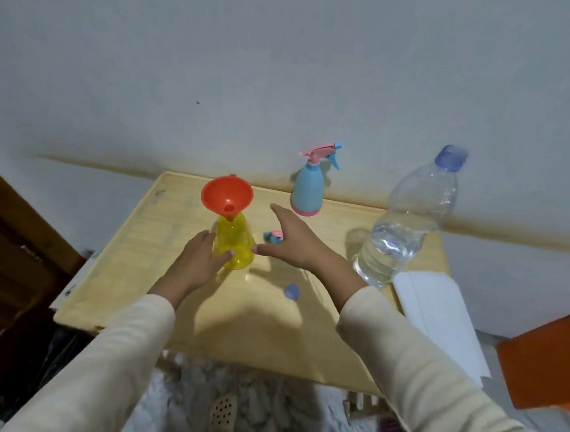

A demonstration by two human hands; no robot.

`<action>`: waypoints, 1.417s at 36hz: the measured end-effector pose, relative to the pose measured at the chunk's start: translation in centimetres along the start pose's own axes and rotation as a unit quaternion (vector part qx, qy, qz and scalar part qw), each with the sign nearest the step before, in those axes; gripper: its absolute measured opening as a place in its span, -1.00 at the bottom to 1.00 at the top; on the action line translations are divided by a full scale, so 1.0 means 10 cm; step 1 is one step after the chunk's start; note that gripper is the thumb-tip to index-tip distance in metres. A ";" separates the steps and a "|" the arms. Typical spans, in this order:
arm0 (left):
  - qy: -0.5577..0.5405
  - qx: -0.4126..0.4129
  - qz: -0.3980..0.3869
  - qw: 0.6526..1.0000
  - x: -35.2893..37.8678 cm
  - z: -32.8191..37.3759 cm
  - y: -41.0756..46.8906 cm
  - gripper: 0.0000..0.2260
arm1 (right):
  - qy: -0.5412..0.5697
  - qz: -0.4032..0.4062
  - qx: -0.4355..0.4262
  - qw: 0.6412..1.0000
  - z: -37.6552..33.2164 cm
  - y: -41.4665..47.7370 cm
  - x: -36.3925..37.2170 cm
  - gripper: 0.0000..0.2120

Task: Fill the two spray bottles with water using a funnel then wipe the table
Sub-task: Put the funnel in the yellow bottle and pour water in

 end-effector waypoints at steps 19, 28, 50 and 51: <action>-0.044 0.186 -0.069 0.979 0.79 2.41 -0.18 -0.32 | -0.078 0.147 0.267 0.949 1.75 -1.50 -0.67 -0.47; -0.193 0.193 -0.016 0.962 0.97 2.94 0.11 -0.07 | 0.129 0.241 0.198 0.941 1.83 -1.06 -1.01 -0.39; -0.397 0.172 -0.059 0.899 0.68 2.57 0.11 -0.21 | 0.131 0.349 0.114 0.921 1.58 -1.23 -0.82 -0.12; -0.400 0.173 -0.059 0.898 0.66 2.55 0.07 -0.19 | 0.133 0.339 0.105 0.926 1.54 -1.24 -0.81 -0.11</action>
Point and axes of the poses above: each hand's wrist, its own y-axis towards the middle knuckle, its own x-axis out of the palm, z = x × y, the point moved 7 cm from there along y, towards the middle knuckle, and after that the axes turned 5 degrees about -y, right-handed, at the moved point
